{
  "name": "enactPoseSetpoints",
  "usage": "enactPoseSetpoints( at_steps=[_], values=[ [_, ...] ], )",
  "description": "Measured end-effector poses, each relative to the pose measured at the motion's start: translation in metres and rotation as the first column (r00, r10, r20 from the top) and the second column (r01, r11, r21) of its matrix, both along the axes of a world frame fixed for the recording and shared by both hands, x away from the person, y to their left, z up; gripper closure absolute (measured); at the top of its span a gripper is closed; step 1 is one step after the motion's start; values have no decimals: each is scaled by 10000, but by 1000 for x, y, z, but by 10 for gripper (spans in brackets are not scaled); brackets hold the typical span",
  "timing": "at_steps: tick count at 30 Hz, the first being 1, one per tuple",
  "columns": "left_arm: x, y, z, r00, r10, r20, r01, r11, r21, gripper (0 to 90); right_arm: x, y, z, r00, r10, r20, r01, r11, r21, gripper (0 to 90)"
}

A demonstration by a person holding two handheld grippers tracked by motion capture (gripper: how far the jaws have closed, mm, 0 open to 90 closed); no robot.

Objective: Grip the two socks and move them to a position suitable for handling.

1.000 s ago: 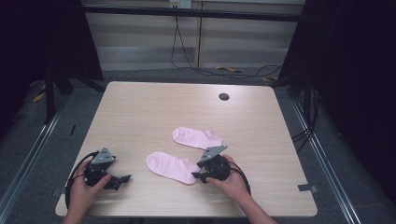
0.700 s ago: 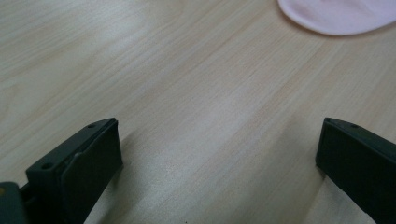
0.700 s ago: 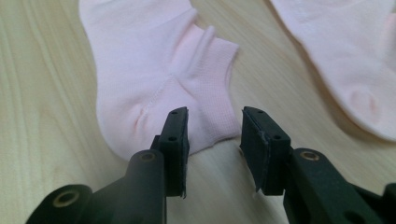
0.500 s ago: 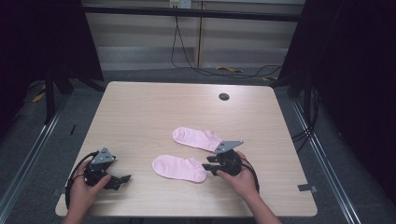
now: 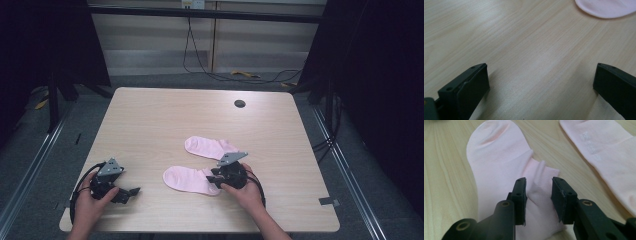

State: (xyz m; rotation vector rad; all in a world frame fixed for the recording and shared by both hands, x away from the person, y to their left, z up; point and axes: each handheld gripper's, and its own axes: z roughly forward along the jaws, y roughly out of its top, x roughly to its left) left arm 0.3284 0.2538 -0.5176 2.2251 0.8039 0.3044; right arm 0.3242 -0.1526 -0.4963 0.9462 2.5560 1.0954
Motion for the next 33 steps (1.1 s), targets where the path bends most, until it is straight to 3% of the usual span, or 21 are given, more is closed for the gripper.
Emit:
enactPoseSetpoints(
  at_steps=[4, 9, 21, 33],
  values=[
    [0, 0, 0, 10000, -3, 7, 3, 10000, -7, 0, 1, -5, 1, 9999, -103, -16, 102, 9991, -400, 635],
    [0, 0, 0, 10000, -8, 8, 8, 10000, -1, 0, 0, -19, -1, 9995, -263, -162, 261, 9996, -119, 636],
    [0, 0, 0, 9999, -49, -93, 49, 10000, -25, 0, 3, -40, 2, 9972, -752, 34, 753, 9961, -463, 641],
    [0, -1, 0, 10000, -25, -90, 25, 10000, -46, 0, 3, -56, 2, 9917, -1281, 45, 1282, 9916, -184, 629]
  ],
)
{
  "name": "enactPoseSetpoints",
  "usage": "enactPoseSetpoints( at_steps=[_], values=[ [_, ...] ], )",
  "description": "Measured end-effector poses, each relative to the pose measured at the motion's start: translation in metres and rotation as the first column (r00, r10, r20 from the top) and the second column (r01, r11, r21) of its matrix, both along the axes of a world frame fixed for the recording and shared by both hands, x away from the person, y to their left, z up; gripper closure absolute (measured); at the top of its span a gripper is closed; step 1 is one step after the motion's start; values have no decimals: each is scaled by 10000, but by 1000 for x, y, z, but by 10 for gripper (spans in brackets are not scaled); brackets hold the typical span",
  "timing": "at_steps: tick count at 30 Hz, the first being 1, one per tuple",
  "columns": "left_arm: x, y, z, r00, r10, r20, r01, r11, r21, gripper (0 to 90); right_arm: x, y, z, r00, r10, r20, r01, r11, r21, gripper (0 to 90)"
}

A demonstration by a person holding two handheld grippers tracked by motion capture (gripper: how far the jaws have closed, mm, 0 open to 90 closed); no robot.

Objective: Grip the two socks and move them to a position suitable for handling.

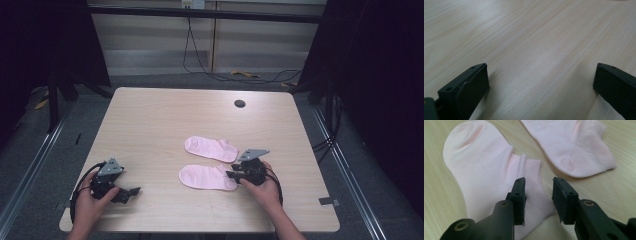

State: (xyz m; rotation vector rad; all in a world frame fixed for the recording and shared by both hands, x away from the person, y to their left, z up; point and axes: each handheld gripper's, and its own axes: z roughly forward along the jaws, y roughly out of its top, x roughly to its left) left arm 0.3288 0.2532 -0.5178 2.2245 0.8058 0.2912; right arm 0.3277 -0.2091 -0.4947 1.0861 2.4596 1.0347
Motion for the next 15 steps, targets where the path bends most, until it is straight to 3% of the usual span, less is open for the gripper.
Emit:
enactPoseSetpoints(
  at_steps=[1, 2, 8, 10, 15],
  values=[
    [0, 0, 0, 10000, -3, 6, 3, 10000, 0, 0, 0, -1, 1, 10000, -56, 59, 55, 10000, 66, 626],
    [0, 0, 0, 10000, -1, 6, 1, 10000, -2, 0, -1, -7, 4, 9994, -297, 156, 289, 9984, 495, 629],
    [0, -1, 0, 10000, 88, 10, -88, 10000, 23, 0, 0, -15, 6, 9977, -663, 145, 653, 9960, 608, 686],
    [0, -1, 0, 9999, 132, 59, -133, 9999, 52, 0, 3, -13, 7, 9972, -740, 114, 732, 9954, 623, 768],
    [-1, -3, 1, 9997, 245, -59, -245, 9997, 16, 2, 7, -6, 5, 9981, -622, 34, 618, 9956, 711, 791]
  ],
)
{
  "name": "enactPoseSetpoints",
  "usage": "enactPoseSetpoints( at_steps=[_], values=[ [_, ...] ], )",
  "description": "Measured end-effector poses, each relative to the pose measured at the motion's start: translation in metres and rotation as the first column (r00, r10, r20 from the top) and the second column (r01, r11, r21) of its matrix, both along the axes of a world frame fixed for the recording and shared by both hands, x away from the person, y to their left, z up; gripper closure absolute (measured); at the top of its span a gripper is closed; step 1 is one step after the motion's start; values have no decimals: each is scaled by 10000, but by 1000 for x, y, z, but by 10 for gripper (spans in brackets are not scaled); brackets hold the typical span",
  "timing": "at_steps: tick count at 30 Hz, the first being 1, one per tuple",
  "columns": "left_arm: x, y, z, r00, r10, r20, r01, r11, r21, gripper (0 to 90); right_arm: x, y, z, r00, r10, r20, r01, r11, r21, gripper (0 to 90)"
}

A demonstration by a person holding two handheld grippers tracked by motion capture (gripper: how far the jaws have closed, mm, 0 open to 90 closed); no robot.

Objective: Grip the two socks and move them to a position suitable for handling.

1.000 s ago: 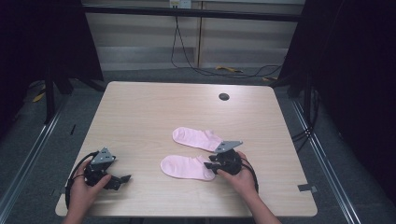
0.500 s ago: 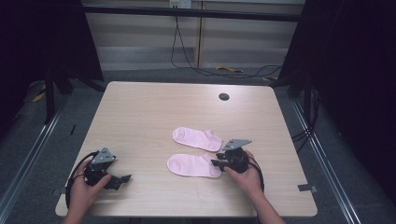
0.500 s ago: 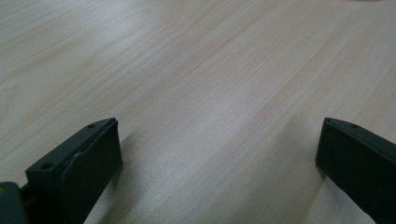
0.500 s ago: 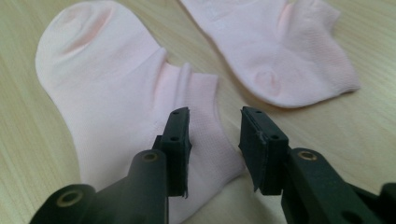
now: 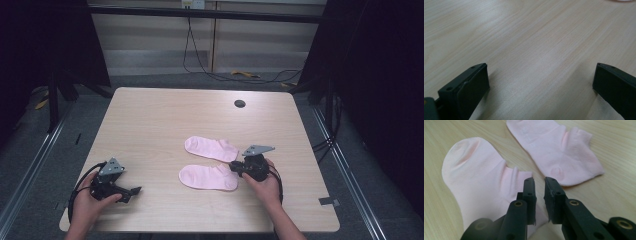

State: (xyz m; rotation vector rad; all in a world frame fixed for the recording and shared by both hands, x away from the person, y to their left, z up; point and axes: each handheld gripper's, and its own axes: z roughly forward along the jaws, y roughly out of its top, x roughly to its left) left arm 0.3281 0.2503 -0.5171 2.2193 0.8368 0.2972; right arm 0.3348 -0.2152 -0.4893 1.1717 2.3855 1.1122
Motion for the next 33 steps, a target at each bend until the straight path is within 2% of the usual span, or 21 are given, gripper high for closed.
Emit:
enactPoseSetpoints(
  at_steps=[1, 3, 7, 9, 10, 11, 14, 15, 20, 22, 24, 26, 27, 29, 33],
  values=[
    [0, 0, 1, 10000, -8, 19, 8, 10000, -12, 50, 2, 5, -1, 10000, 12, -67, -12, 10000, 74, 790],
    [-2, 0, 5, 9999, -63, 104, 65, 9997, -227, 234, 3, 9, -2, 10000, 72, -67, -72, 9999, 113, 787],
    [-2, -2, 7, 9999, -108, 22, 109, 9998, -146, 266, 3, 14, -4, 9999, 110, -44, -109, 9999, 88, 775],
    [-3, -6, 8, 9999, -171, -17, 171, 9998, -144, 333, 3, 17, -6, 9998, 190, -43, -190, 9998, -43, 771],
    [-2, -7, 10, 9996, -268, -15, 268, 9996, 3, 369, 3, 18, -6, 9997, 234, -9, -234, 9997, -115, 771],
    [-2, -10, 12, 9995, -270, -174, 270, 9996, 1, 408, 3, 18, -6, 9997, 240, -9, -240, 9996, -148, 771],
    [-1, -17, 17, 9990, -291, -331, 284, 9994, -214, 504, 2, 19, -7, 9997, 224, -44, -226, 9993, -298, 771],
    [0, -21, 19, 9988, -352, -344, 337, 9985, -433, 532, 2, 19, -7, 9998, 201, -94, -204, 9992, -343, 772],
    [4, -52, 35, 9948, -975, -290, 944, 9910, -949, 587, 2, 21, -7, 9998, 196, 9, -195, 9990, -390, 772],
    [7, -69, 37, 9898, -1393, -292, 1362, 9865, -912, 601, 2, 22, -5, 9999, 169, 27, -168, 9993, -327, 772],
    [10, -88, 37, 9822, -1846, -348, 1816, 9804, -759, 621, 3, 23, -4, 9998, 191, 91, -187, 9985, -513, 768],
    [12, -101, 36, 9775, -2066, -419, 2035, 9767, -680, 631, 3, 24, -3, 9997, 184, 132, -176, 9982, -567, 768],
    [13, -109, 36, 9728, -2248, -563, 2211, 9731, -654, 653, 3, 24, -4, 9996, 237, 139, -228, 9979, -610, 768],
    [15, -120, 34, 9659, -2536, -526, 2509, 9666, -525, 665, 4, 24, -5, 9997, 234, 76, -229, 9977, -637, 768],
    [18, -135, 29, 9594, -2732, -708, 2709, 9618, -394, 727, 6, 24, -4, 9999, 152, 73, -147, 9976, -679, 770]
  ],
)
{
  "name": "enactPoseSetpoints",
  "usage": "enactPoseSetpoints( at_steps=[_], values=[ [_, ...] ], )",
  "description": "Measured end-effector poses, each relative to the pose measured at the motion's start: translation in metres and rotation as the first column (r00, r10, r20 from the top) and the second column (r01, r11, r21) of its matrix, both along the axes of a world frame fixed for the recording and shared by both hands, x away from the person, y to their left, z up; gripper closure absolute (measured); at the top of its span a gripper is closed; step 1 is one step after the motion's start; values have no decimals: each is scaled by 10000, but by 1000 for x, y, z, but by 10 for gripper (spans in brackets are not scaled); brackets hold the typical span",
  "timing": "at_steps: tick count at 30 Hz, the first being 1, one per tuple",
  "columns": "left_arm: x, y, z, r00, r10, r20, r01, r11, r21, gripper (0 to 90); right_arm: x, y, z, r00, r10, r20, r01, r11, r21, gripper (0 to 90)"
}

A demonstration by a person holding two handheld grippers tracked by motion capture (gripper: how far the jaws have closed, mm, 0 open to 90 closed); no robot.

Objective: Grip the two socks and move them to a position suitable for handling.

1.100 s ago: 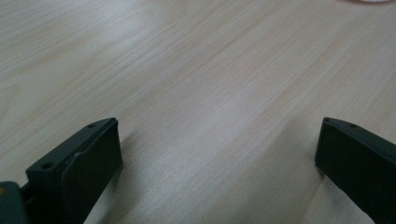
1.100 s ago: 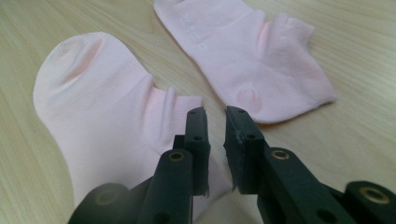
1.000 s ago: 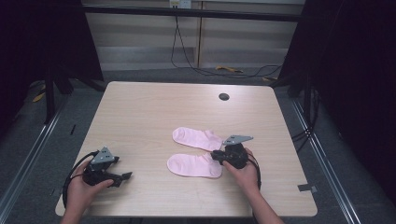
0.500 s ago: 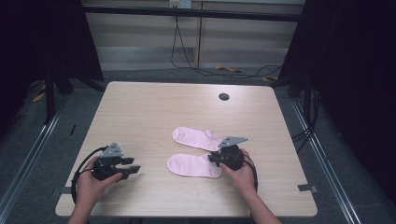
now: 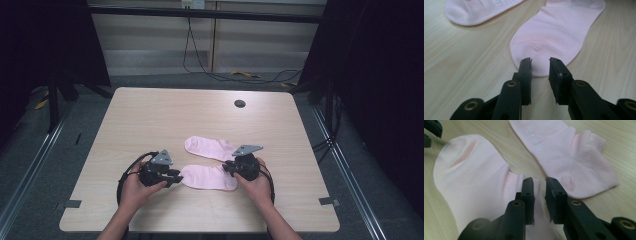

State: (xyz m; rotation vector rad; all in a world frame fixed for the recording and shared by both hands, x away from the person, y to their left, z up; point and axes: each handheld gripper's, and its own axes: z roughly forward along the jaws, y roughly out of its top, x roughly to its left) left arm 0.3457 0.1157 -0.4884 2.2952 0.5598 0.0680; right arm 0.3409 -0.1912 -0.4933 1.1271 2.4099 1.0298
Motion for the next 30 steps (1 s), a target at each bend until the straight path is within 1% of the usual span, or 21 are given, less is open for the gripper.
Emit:
enactPoseSetpoints(
  at_steps=[3, 4, 5, 7, 9, 10, 12, 13, 14, 15, 16, 17, 18, 21, 22, 23, 24, 25, 26, 28, 30],
  values=[
    [0, -8, -1, 9999, -123, 117, 124, 9999, -61, 744, 1, 2, -2, 9999, 100, -16, -100, 9999, -127, 774],
    [0, -11, -2, 9997, -147, 181, 148, 9999, -8, 744, 1, 2, -2, 9999, 100, -16, -100, 9999, -127, 774],
    [0, -14, -2, 9996, -163, 246, 158, 9997, 184, 746, 1, 2, -1, 10000, 70, -21, -70, 9999, -141, 774],
    [1, -21, -3, 9996, 9, 279, -14, 9999, 159, 750, 2, 2, -1, 9999, 121, -31, -122, 9997, -188, 774],
    [5, -23, -3, 9987, -315, 389, 286, 9970, 726, 757, 2, 2, -1, 10000, 74, -48, -75, 9997, -234, 774],
    [5, -25, -4, 9989, -385, 283, 358, 9952, 908, 770, 2, 2, -1, 10000, 82, -19, -83, 9996, -272, 774],
    [3, -27, -4, 9991, -319, 282, 291, 9951, 950, 776, 2, 2, -1, 10000, 48, 37, -47, 9994, -332, 774],
    [3, -27, -3, 9992, -323, 256, 294, 9938, 1071, 785, 2, 1, 0, 10000, -7, 36, 8, 9993, -372, 774],
    [1, -28, -2, 9998, -153, 92, 143, 9946, 1026, 793, 3, 0, 0, 10000, -29, 74, 32, 9992, -407, 774],
    [1, -28, 0, 9993, -348, 104, 332, 9910, 1296, 797, 4, -2, -1, 9999, -117, 104, 120, 9992, -373, 775],
    [0, -27, 1, 9993, -383, 0, 379, 9889, 1436, 802, 4, -3, -1, 9998, -178, 62, 180, 9992, -347, 776],
    [0, -26, 1, 9994, -326, -67, 332, 9890, 1444, 807, 4, -5, 0, 9996, -282, 28, 283, 9990, -356, 778],
    [-1, -27, 0, 9998, -147, -140, 163, 9924, 1223, 807, 4, -5, 0, 9996, -282, 28, 283, 9990, -356, 778],
    [1, -24, 1, 9991, -363, -213, 388, 9909, 1287, 781, 3, -7, 0, 9996, -297, -15, 297, 9991, -298, 766],
    [1, -24, 1, 9992, -243, -316, 275, 9938, 1080, 750, 3, -7, 1, 9998, -194, 56, 195, 9995, -259, 758],
    [1, -23, 1, 9992, -306, -268, 333, 9937, 1074, 750, 3, -7, 1, 9998, -194, 56, 195, 9995, -259, 758],
    [1, -24, 1, 9998, -90, -196, 105, 9971, 754, 735, 3, -7, 1, 9998, -178, 56, 179, 9996, -232, 752],
    [3, -23, 4, 9996, -250, -89, 255, 9977, 624, 721, 3, -7, 2, 9998, -189, 74, 191, 9997, -176, 749],
    [3, -23, 4, 10000, -27, -67, 28, 9998, 213, 703, 3, -7, 3, 9998, -157, 122, 159, 9998, -102, 743],
    [8, -21, 8, 9998, -12, 198, 8, 9998, 212, 666, 4, -8, 5, 9997, -186, 152, 188, 9997, -122, 733],
    [12, -20, 9, 9996, 202, 206, -201, 9998, -43, 644, 6, -9, 6, 9994, -268, 197, 270, 9996, -118, 712]
  ],
)
